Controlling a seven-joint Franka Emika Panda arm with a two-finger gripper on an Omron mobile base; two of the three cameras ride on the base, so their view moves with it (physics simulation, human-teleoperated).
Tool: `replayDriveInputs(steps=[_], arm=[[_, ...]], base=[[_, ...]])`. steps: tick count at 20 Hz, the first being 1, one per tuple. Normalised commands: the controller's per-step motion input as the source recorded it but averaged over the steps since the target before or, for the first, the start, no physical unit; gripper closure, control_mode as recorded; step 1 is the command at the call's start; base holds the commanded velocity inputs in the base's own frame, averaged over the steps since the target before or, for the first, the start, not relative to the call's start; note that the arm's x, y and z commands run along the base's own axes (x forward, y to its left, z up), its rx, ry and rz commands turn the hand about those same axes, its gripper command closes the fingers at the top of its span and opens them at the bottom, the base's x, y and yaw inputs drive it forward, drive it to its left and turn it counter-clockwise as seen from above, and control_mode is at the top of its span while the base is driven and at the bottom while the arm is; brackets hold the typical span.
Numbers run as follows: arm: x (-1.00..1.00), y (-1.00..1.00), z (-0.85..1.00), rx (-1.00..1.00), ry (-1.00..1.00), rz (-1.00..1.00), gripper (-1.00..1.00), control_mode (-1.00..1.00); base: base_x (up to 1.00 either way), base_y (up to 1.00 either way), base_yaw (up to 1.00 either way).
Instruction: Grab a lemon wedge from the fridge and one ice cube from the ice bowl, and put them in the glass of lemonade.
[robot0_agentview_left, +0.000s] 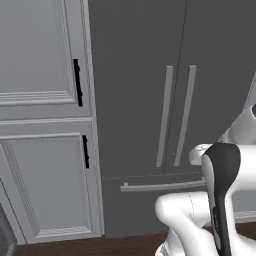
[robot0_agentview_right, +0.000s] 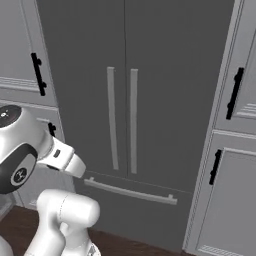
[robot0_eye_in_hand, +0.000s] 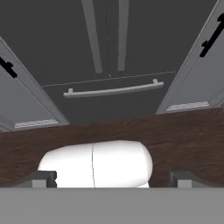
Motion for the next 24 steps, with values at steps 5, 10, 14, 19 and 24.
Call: replayDriveInputs(steps=[5,10,14,19,24], arm=[[0.0,0.0,0.0,0.0,0.0,0.0,-1.0,1.0],[0.0,0.0,0.0,0.0,0.0,0.0,-1.0,1.0],[0.0,0.0,0.0,0.0,0.0,0.0,-1.0,1.0],[0.0,0.0,0.0,0.0,0.0,0.0,-1.0,1.0],[0.0,0.0,0.0,0.0,0.0,0.0,-1.0,1.0]], base=[[-0.14,-0.53,0.07],[0.25,0.22,-0.06],[0.06,0.49,-0.22],[-0.31,0.15,-0.23],[-0.42,0.0,-0.07]])
